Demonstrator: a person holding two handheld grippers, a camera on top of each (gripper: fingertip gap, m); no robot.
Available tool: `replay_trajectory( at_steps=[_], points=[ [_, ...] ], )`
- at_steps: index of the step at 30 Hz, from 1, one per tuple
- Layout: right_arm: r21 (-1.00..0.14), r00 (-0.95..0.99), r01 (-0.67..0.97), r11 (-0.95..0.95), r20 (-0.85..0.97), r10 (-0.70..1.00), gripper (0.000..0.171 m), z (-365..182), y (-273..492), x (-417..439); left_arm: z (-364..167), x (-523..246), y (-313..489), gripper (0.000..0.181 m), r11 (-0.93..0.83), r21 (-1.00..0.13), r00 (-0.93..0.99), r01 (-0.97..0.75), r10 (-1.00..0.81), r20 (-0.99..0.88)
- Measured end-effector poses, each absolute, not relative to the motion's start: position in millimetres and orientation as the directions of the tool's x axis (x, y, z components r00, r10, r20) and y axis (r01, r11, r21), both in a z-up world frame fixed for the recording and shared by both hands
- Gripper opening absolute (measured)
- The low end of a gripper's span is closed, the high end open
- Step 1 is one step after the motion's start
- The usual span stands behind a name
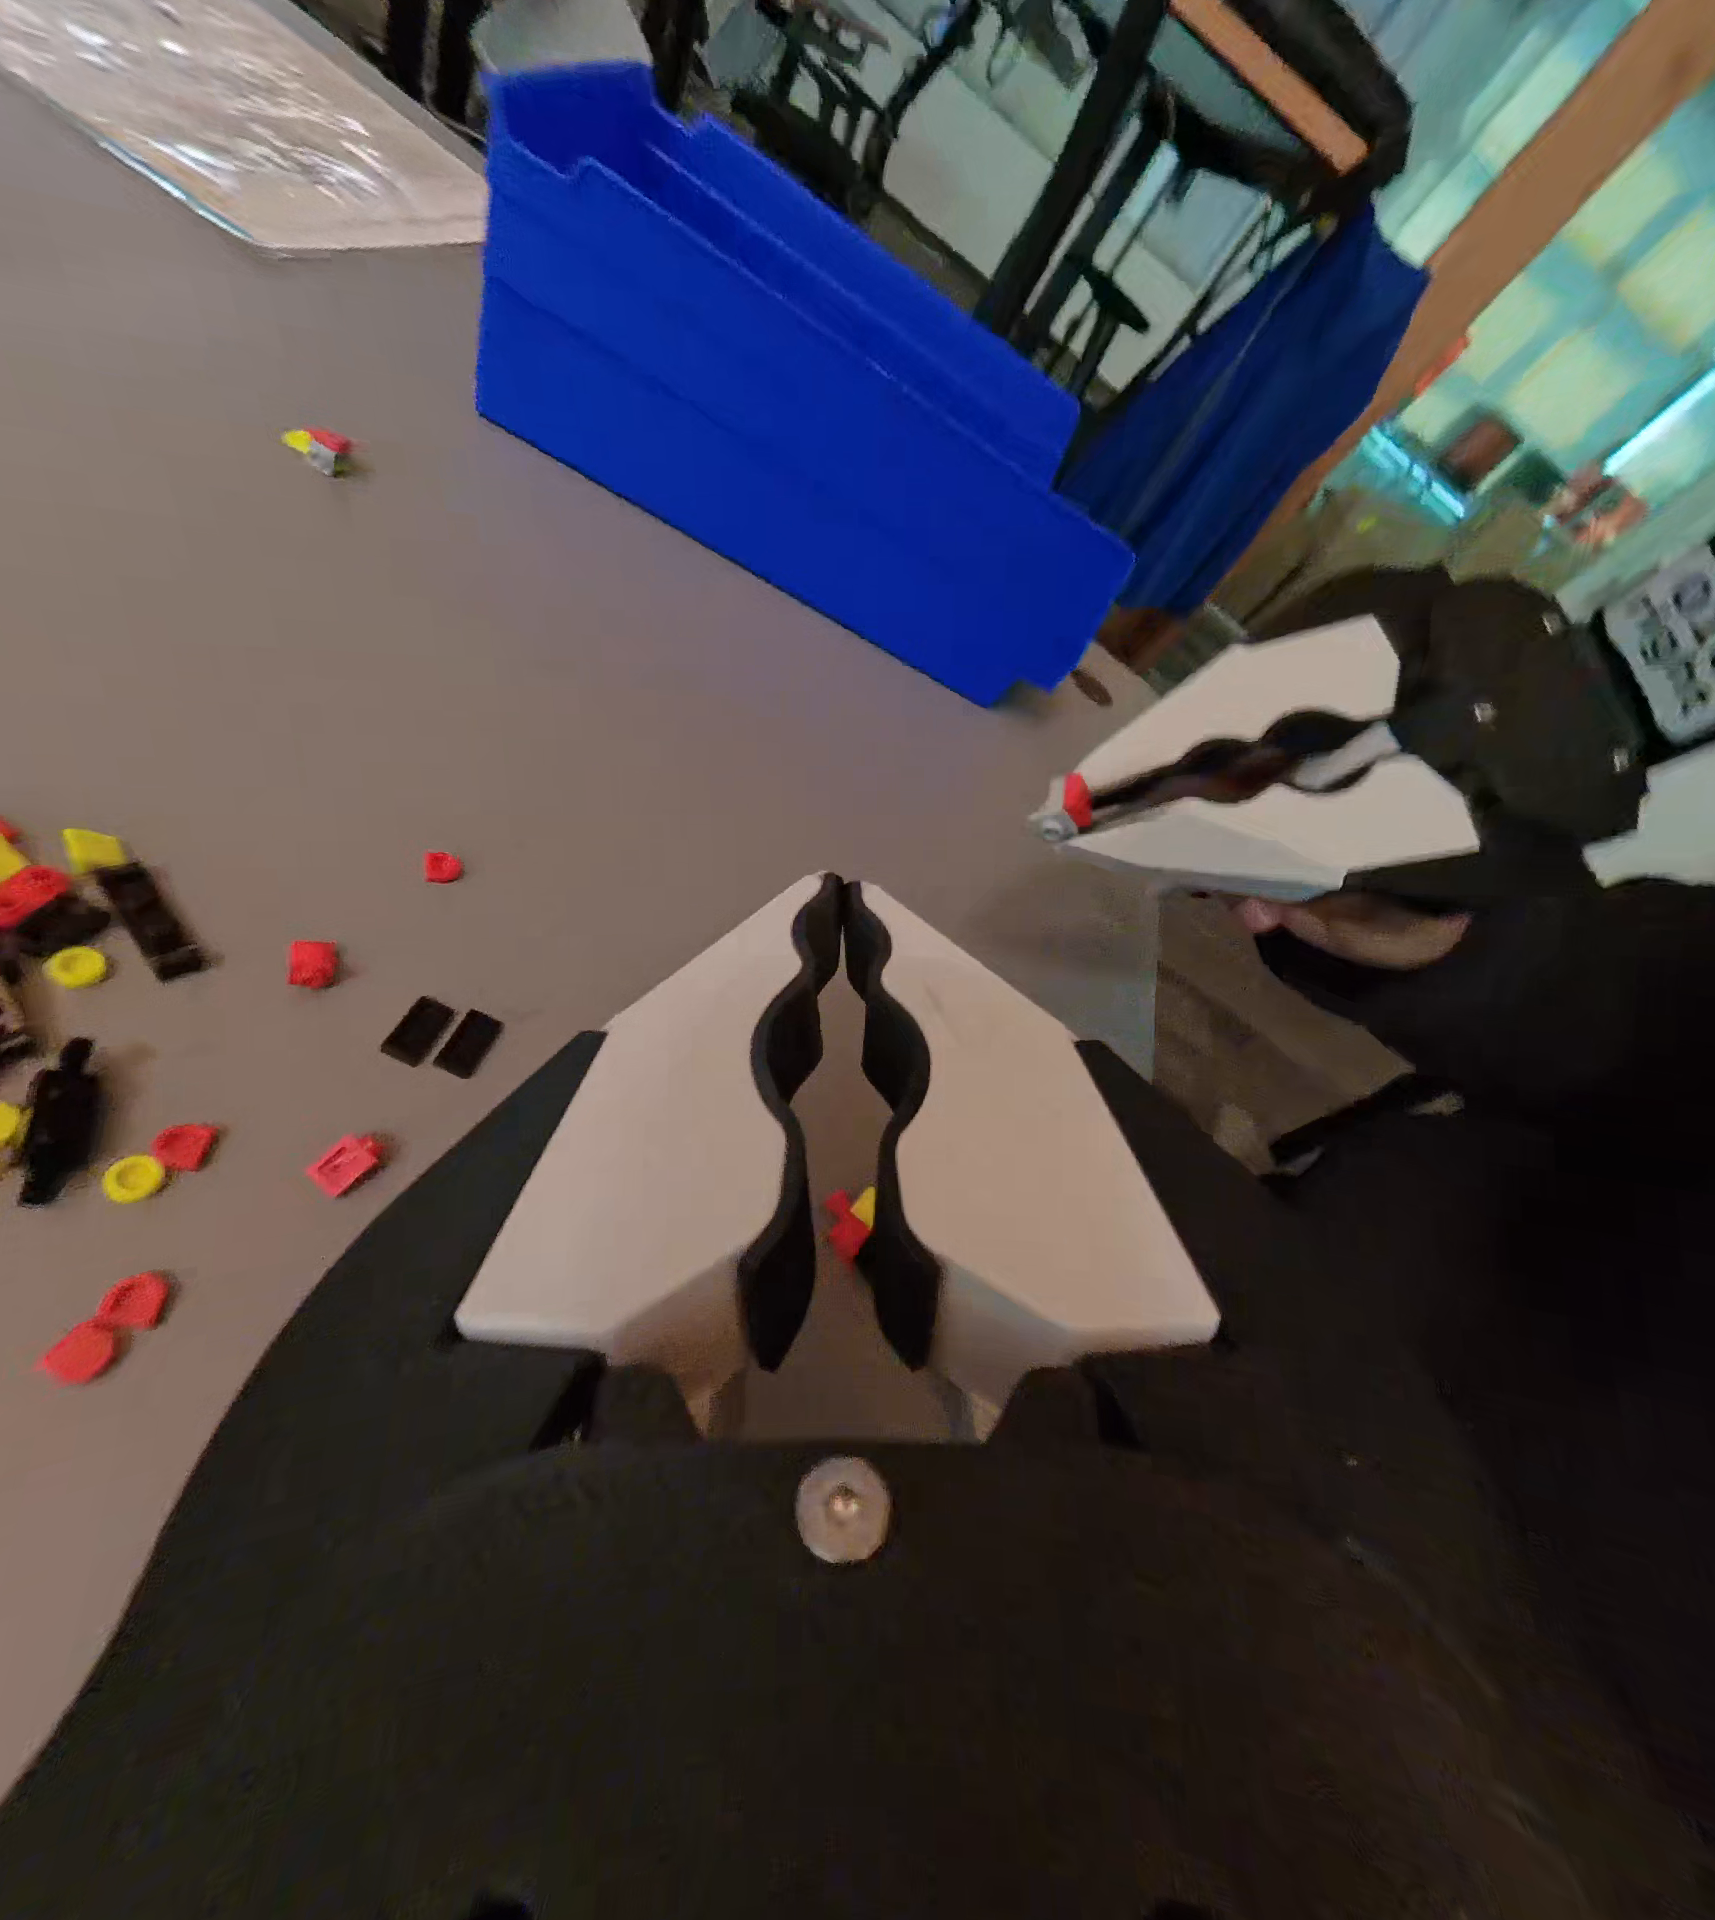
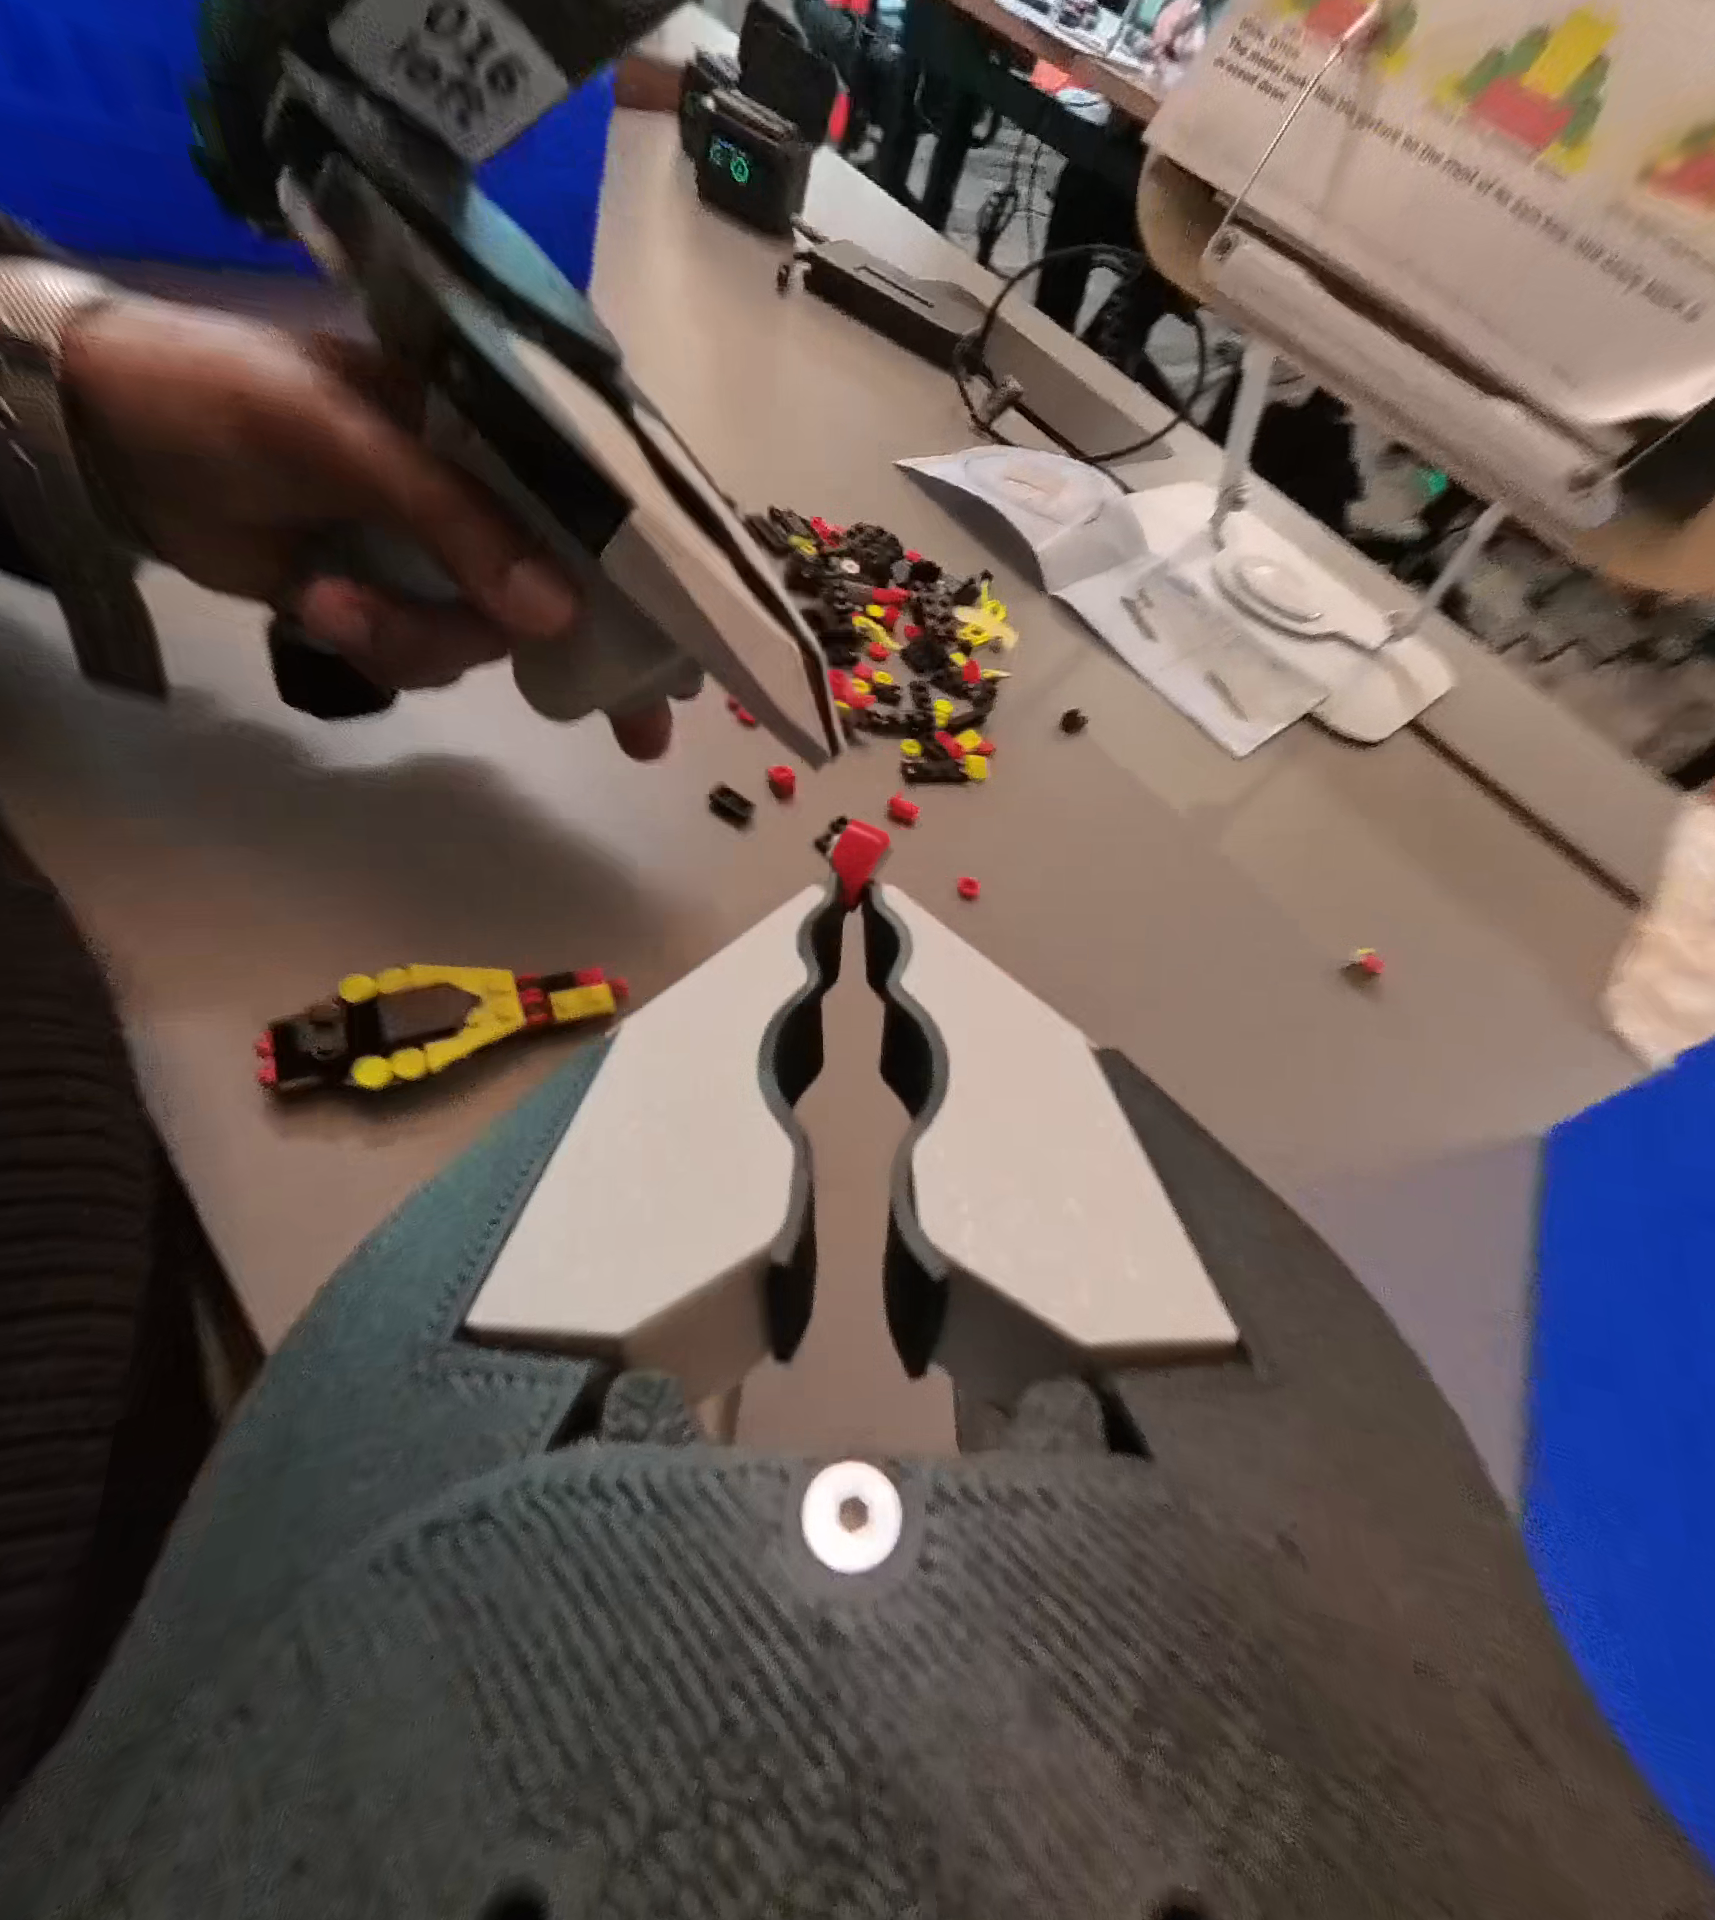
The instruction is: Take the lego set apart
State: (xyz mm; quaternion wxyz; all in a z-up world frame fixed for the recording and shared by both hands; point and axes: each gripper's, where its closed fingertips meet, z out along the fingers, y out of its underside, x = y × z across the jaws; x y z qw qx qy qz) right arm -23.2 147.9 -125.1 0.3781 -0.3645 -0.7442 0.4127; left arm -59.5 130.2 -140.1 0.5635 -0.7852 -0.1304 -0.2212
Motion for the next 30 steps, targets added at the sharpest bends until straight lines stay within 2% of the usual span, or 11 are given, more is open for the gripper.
replay_trajectory(
  at_steps=[3, 4, 7, 11, 15, 24, 30],
  points=[
    [-0.935, -0.491, 0.252, 0.252, 0.101, 0.866, 0.003, -125.2, 144.7, -24.2, -136.7, -31.0, 135.1, 0.001, -0.359, -0.815, 0.822, 0.455, -0.183, 0.539],
    [-0.941, -0.502, 0.260, 0.219, 0.062, 0.863, 0.003, -126.7, 143.6, -23.6, -132.6, -20.2, 135.3, 0.013, -0.362, -0.804, 0.789, 0.471, -0.236, 0.568],
    [-0.949, -0.527, 0.276, 0.154, -0.016, 0.850, 0.003, -126.7, 138.8, -21.2, -121.8, -6.2, 135.9, 0.021, -0.356, -0.779, 0.723, 0.517, -0.306, 0.619],
    [-0.958, -0.556, 0.220, 0.187, 0.034, 0.830, 0.003, -118.6, 130.4, -18.1, -119.1, -12.7, 135.4, 0.019, -0.337, -0.758, 0.705, 0.558, -0.289, 0.647],
    [-0.957, -0.556, 0.184, 0.225, 0.087, 0.826, 0.003, -115.0, 127.0, -17.4, -108.4, -10.9, 131.0, 0.006, -0.314, -0.748, 0.663, 0.585, -0.345, 0.664],
    [-0.953, -0.575, 0.157, 0.259, 0.125, 0.808, 0.002, -114.7, 124.3, -14.4, -104.1, -6.8, 127.3, 0.004, -0.329, -0.722, 0.605, 0.609, -0.396, 0.691],
    [-0.930, -0.558, 0.116, 0.350, 0.230, 0.797, 0.002, -116.0, 124.4, -14.3, -105.4, -8.4, 128.4, 0.008, -0.342, -0.680, 0.562, 0.648, -0.387, 0.731]
  ],
)
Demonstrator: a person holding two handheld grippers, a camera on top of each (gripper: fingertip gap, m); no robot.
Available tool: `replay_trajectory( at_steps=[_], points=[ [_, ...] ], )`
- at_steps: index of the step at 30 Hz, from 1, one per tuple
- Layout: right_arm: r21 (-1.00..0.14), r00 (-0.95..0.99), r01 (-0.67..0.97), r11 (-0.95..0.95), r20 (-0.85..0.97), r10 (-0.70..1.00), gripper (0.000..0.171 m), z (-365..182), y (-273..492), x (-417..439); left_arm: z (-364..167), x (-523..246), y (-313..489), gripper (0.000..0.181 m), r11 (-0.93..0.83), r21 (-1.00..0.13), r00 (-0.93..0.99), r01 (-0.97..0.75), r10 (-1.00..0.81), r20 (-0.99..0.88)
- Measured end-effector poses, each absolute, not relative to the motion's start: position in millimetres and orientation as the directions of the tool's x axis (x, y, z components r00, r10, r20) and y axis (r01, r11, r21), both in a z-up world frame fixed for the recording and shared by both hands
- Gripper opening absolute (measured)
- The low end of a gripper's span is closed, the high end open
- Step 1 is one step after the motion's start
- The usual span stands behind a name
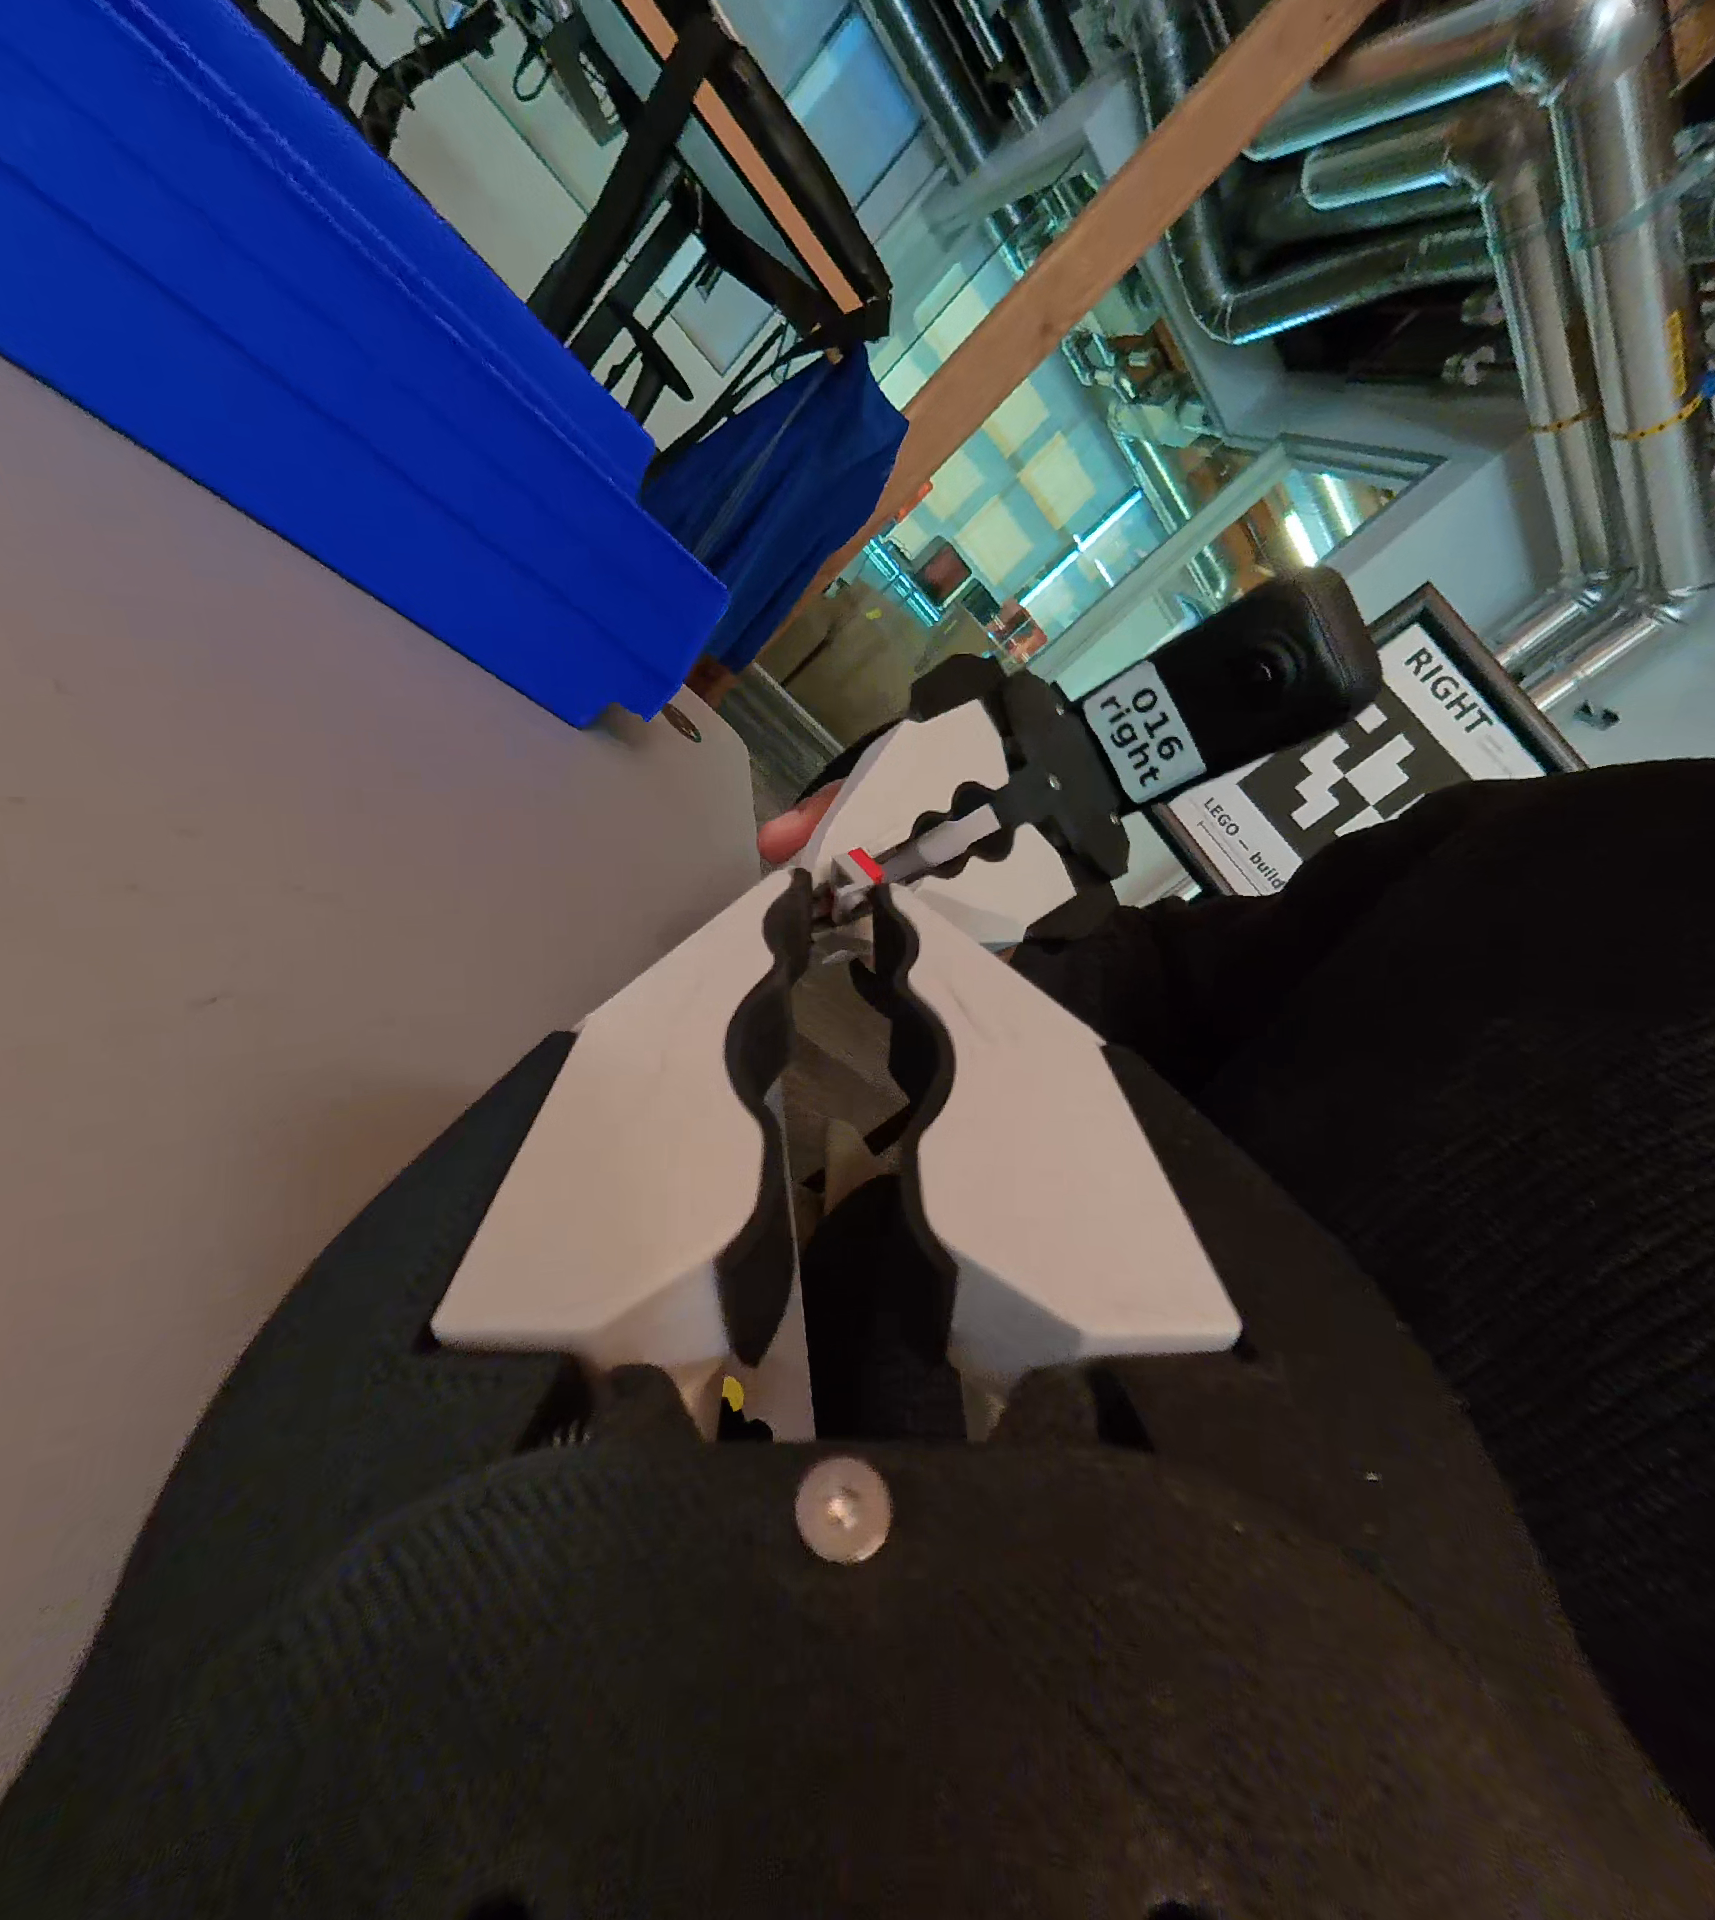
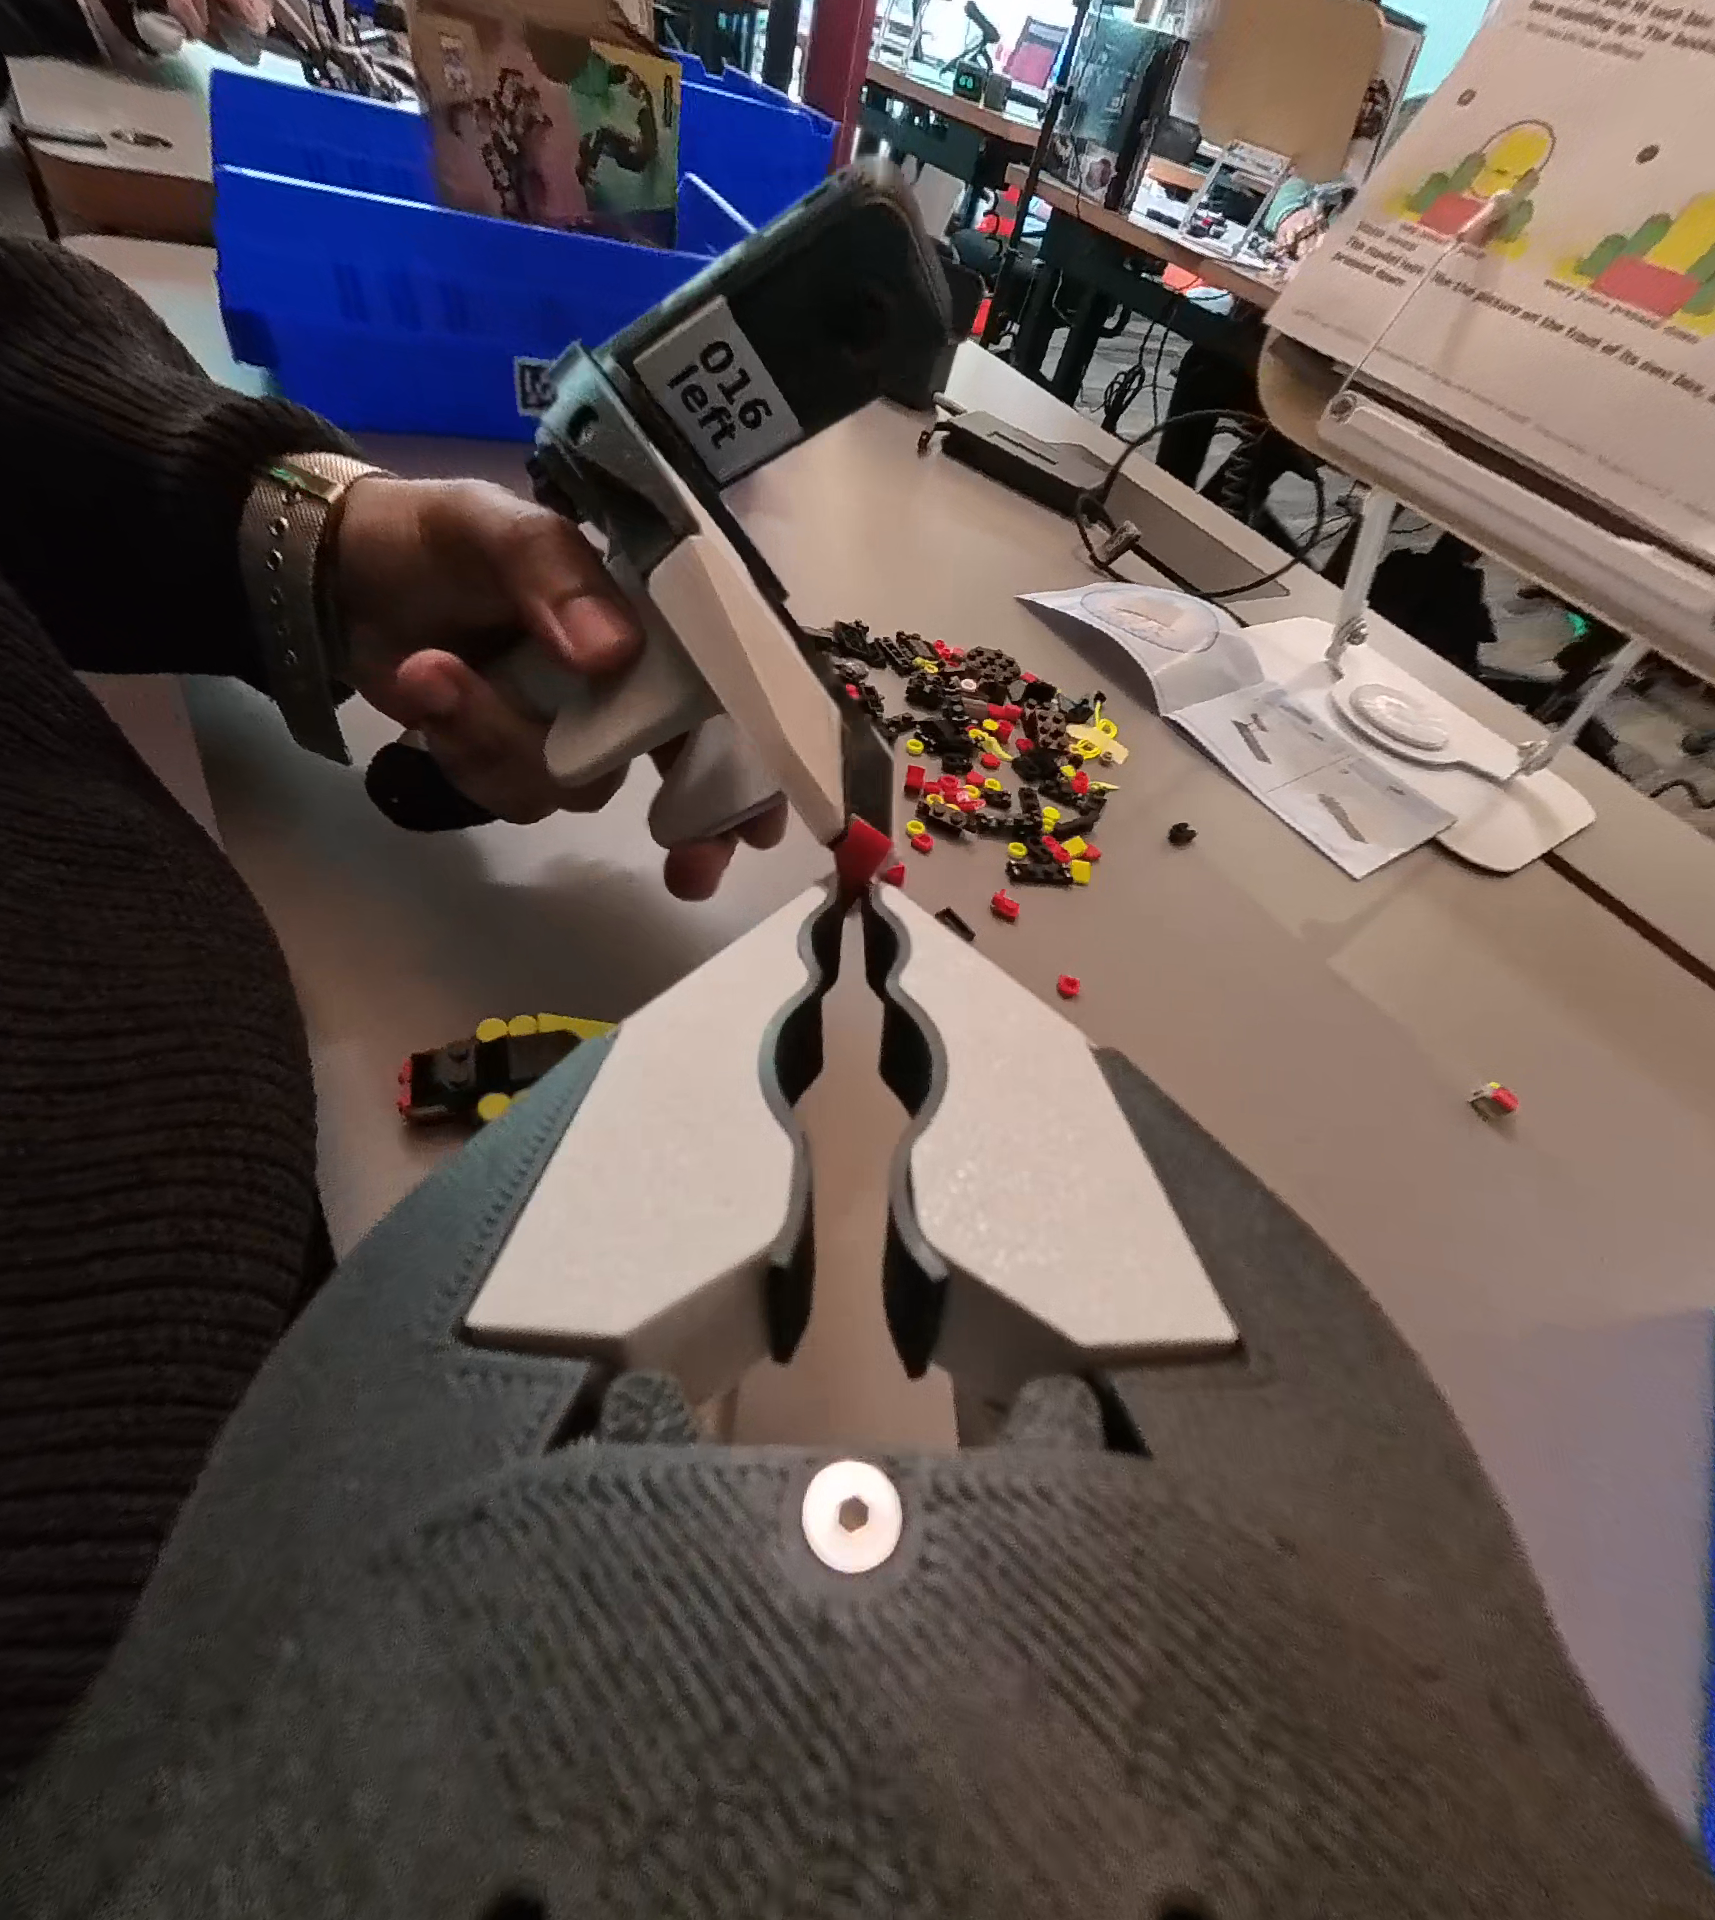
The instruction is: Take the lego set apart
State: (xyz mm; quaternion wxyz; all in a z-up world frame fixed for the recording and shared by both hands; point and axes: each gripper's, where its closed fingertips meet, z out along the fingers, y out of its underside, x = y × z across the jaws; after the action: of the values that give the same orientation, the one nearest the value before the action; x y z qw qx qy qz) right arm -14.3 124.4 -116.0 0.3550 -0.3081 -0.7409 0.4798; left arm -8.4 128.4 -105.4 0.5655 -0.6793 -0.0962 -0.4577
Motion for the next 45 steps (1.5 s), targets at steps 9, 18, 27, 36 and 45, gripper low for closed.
replay_trajectory(
  at_steps=[9, 18, 27, 36, 45],
  points=[
    [-0.923, -0.550, 0.094, 0.372, 0.263, 0.793, 0.003, -118.6, 125.0, -15.5, -106.5, -8.0, 127.5, 0.003, -0.333, -0.725, 0.615, 0.603, -0.384, 0.688],
    [-0.969, -0.576, 0.136, 0.206, 0.092, 0.812, 0.016, -115.6, 127.8, -15.6, -110.2, -6.6, 128.2, 0.004, -0.311, -0.826, 0.746, 0.470, -0.361, 0.560],
    [-0.982, -0.634, 0.181, -0.053, -0.157, 0.757, 0.001, -98.0, 125.3, -11.5, -93.8, -5.1, 126.0, 0.003, -0.300, -0.695, 0.553, 0.654, -0.438, 0.709],
    [-0.973, -0.541, 0.032, 0.227, 0.174, 0.823, 0.011, -98.4, 131.2, -13.3, -91.7, -7.8, 126.8, 0.002, -0.281, -0.688, 0.554, 0.669, -0.429, 0.713],
    [-0.865, -0.434, -0.048, 0.499, 0.468, 0.770, 0.018, -104.7, 132.0, -17.1, -100.9, -10.1, 129.7, 0.001, -0.380, -0.475, 0.331, 0.794, -0.385, 0.861]
  ],
)
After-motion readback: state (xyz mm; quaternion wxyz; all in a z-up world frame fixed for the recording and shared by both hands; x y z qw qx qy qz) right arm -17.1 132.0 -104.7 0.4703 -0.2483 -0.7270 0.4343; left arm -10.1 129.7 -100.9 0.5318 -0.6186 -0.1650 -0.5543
